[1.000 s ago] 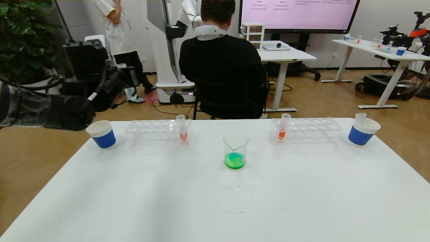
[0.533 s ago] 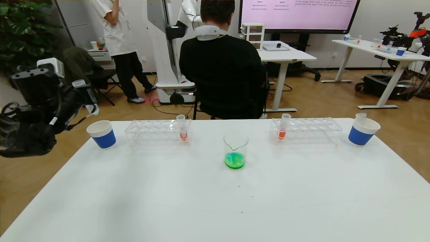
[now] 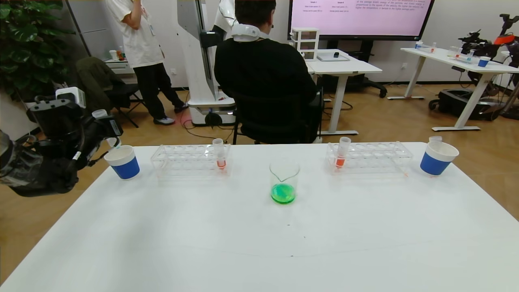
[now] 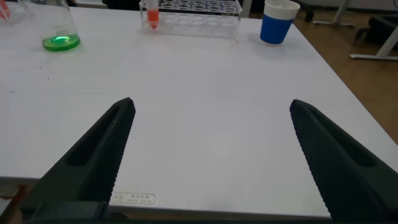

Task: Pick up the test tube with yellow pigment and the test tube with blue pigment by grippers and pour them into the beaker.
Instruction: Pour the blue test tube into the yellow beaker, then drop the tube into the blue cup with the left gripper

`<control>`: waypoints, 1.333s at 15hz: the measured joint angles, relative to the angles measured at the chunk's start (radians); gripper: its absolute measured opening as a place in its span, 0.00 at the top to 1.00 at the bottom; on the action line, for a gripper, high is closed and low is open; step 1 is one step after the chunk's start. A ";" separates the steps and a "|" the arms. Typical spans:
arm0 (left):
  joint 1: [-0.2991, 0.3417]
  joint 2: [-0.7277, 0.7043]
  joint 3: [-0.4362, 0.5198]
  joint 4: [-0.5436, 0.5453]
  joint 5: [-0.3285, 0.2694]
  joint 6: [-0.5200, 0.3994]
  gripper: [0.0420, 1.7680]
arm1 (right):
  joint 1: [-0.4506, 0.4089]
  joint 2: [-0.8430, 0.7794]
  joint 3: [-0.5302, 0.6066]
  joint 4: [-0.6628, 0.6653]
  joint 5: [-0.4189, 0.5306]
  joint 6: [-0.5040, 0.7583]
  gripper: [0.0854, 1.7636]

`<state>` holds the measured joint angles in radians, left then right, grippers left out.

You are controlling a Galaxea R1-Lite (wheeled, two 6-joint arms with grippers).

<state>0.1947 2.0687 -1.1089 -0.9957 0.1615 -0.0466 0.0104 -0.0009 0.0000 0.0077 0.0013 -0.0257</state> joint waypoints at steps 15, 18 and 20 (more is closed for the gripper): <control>0.023 0.219 -0.100 -0.088 -0.008 0.030 0.74 | 0.000 0.000 0.000 0.000 0.000 0.000 0.02; 0.008 0.250 -0.083 -0.123 -0.004 0.047 0.74 | 0.000 0.000 0.000 0.000 0.000 0.000 0.02; 0.006 0.260 -0.075 -0.126 -0.002 0.047 0.74 | 0.000 0.000 0.000 0.000 0.000 0.000 0.02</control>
<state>0.2004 2.3289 -1.1838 -1.1217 0.1596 0.0004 0.0104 -0.0009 0.0000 0.0077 0.0013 -0.0257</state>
